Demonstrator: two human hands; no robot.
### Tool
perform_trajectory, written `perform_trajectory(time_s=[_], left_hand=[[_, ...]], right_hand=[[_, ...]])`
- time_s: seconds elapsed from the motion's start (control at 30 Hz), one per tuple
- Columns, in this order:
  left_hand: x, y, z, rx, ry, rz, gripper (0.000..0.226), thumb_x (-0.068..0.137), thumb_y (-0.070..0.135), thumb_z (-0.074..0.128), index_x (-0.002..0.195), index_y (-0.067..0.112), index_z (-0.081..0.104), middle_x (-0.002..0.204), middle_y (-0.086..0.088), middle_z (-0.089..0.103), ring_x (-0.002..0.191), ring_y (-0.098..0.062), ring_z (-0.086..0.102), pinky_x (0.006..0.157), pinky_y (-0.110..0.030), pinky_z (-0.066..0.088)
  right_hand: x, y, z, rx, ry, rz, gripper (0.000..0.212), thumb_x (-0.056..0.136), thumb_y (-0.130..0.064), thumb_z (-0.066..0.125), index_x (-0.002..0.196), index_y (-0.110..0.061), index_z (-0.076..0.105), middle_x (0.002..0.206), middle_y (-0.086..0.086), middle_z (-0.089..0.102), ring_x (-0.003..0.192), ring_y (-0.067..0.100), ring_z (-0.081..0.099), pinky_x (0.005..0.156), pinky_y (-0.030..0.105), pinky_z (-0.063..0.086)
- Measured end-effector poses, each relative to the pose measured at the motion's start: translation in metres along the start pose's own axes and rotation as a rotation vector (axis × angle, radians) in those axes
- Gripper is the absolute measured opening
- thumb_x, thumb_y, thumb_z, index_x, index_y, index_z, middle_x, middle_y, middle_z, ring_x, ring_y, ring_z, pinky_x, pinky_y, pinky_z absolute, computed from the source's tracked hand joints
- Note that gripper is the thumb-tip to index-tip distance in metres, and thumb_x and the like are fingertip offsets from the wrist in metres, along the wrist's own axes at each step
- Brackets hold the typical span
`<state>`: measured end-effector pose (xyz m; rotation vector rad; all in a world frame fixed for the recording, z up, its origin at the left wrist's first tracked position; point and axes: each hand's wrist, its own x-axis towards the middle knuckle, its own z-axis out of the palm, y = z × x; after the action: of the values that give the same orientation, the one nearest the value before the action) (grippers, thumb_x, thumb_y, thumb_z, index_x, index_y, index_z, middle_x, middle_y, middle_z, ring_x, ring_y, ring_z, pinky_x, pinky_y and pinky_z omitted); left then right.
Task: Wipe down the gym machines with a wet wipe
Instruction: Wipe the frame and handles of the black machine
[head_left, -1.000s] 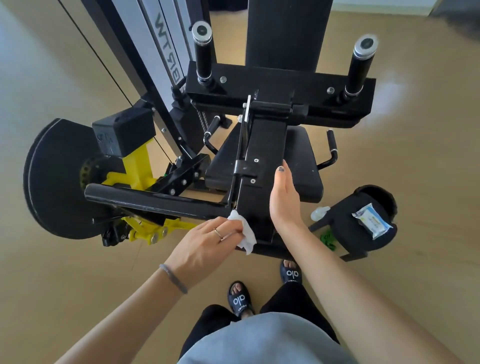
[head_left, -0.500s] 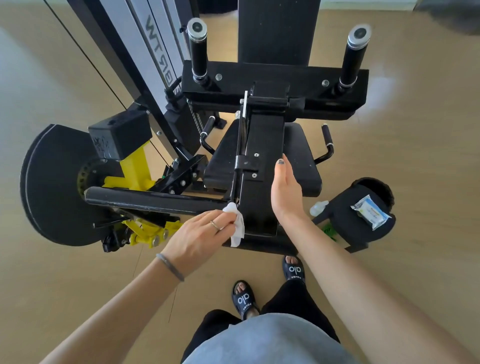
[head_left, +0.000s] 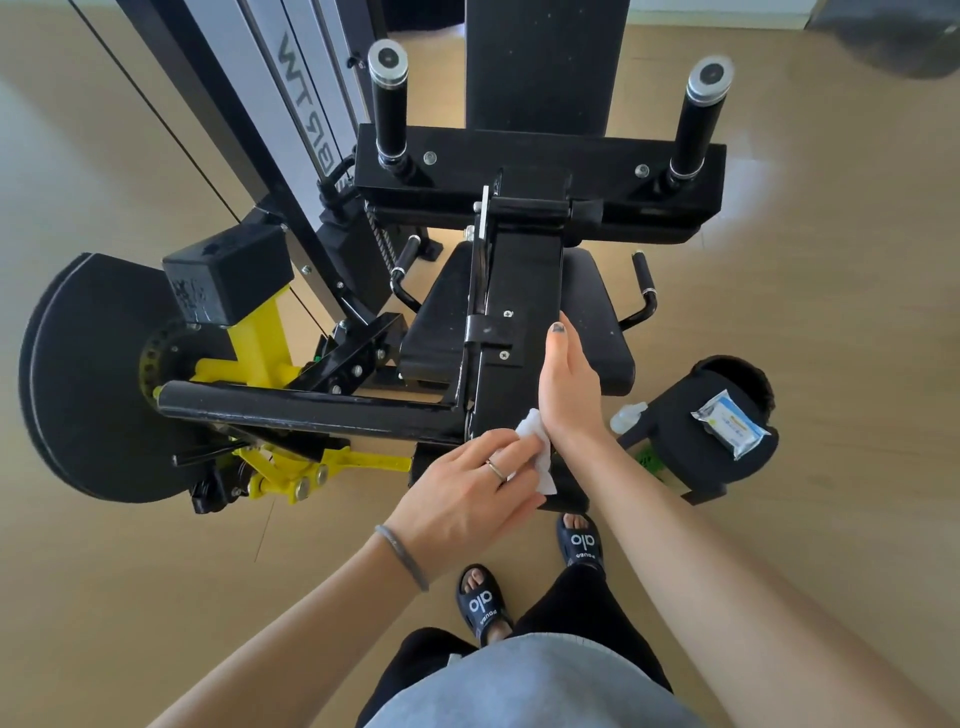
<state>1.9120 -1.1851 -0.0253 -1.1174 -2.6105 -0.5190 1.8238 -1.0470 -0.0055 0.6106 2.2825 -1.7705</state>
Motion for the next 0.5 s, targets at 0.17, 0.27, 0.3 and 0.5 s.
perform_trajectory(time_s=[0.17,0.27,0.3,0.5], left_hand=[[-0.005,-0.013,0.0,0.046,0.091,0.053,0.014,0.094,-0.001,0.056,0.096,0.012,0.054,0.101,-0.007,0.067,0.093,-0.023,0.061,0.09,-0.029,0.049],[-0.014,-0.029,-0.003,0.096,0.055,0.061,0.019,0.092,-0.005,0.052,0.097,0.013,0.05,0.098,-0.007,0.064,0.085,-0.024,0.059,0.081,-0.034,0.052],[-0.013,-0.032,-0.004,0.107,0.04,0.061,0.019,0.093,-0.005,0.051,0.097,0.014,0.049,0.096,-0.006,0.063,0.082,-0.023,0.058,0.079,-0.034,0.052],[0.025,-0.018,0.007,0.097,-0.039,0.201,0.017,0.098,0.003,0.046,0.098,0.015,0.057,0.098,-0.004,0.057,0.081,-0.02,0.051,0.081,-0.031,0.048]], right_hand=[[-0.001,0.0,0.001,-0.007,0.008,-0.01,0.05,0.111,-0.042,0.025,0.16,-0.032,0.028,0.135,-0.003,0.059,0.117,0.008,0.051,0.093,0.022,0.029],[-0.002,-0.001,0.0,-0.023,0.013,-0.018,0.05,0.111,-0.043,0.024,0.16,-0.031,0.028,0.141,0.003,0.057,0.128,0.017,0.052,0.092,0.021,0.028],[-0.002,-0.001,0.001,-0.028,0.014,-0.022,0.05,0.111,-0.043,0.024,0.16,-0.03,0.029,0.138,0.001,0.059,0.125,0.015,0.052,0.092,0.019,0.029],[0.001,0.004,0.001,-0.017,0.008,-0.012,0.05,0.111,-0.042,0.027,0.159,-0.03,0.031,0.142,0.007,0.058,0.127,0.024,0.054,0.061,-0.001,0.036]])
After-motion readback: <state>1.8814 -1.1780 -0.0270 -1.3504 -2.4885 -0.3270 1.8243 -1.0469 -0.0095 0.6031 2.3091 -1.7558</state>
